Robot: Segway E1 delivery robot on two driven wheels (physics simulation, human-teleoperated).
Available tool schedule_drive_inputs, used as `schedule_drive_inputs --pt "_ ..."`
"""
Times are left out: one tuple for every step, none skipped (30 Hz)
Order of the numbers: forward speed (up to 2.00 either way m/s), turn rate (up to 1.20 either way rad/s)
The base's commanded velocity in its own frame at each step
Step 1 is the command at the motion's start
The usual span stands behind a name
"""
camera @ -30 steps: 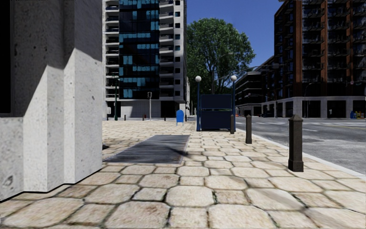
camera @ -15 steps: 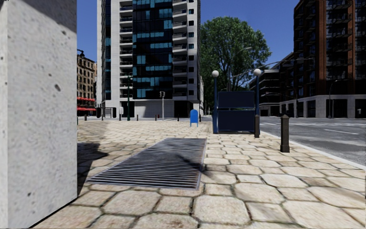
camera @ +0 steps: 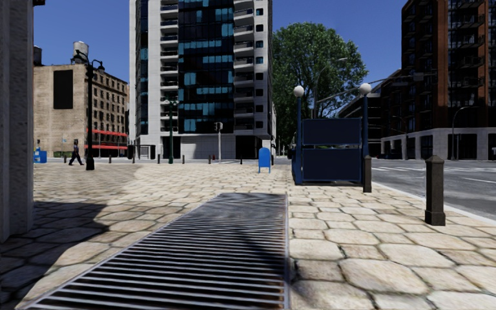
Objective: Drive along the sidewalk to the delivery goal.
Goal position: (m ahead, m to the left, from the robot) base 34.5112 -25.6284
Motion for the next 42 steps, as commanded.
schedule_drive_inputs --pt "2.00 0.00" --pt "2.00 0.00" --pt "2.00 0.00" --pt "2.00 0.00" --pt "2.00 0.00" --pt "2.00 0.00" --pt "2.00 0.00" --pt "2.00 0.00" --pt "2.00 0.00" --pt "2.00 0.00" --pt "2.00 -0.04" --pt "2.00 -0.15" --pt "2.00 -0.21" --pt "2.00 -0.21" --pt "2.00 -0.23" --pt "2.00 -0.24" --pt "2.00 -0.24" --pt "2.00 -0.24" --pt "2.00 -0.24" --pt "2.00 -0.24" --pt "2.00 -0.24" --pt "2.00 -0.24" --pt "2.00 -0.24" --pt "2.00 -0.24" --pt "2.00 -0.25" --pt "2.00 -0.25" --pt "2.00 -0.25" --pt "2.00 -0.25" --pt "2.00 -0.25" --pt "2.00 -0.25" --pt "2.00 -0.25" --pt "2.00 -0.25" --pt "2.00 -0.25" --pt "2.00 -0.25" --pt "2.00 -0.25" --pt "2.00 -0.25" --pt "2.00 -0.25" --pt "2.00 -0.25" --pt "2.00 -0.25" --pt "2.00 -0.25" --pt "2.00 -0.25" --pt "2.00 -0.25"
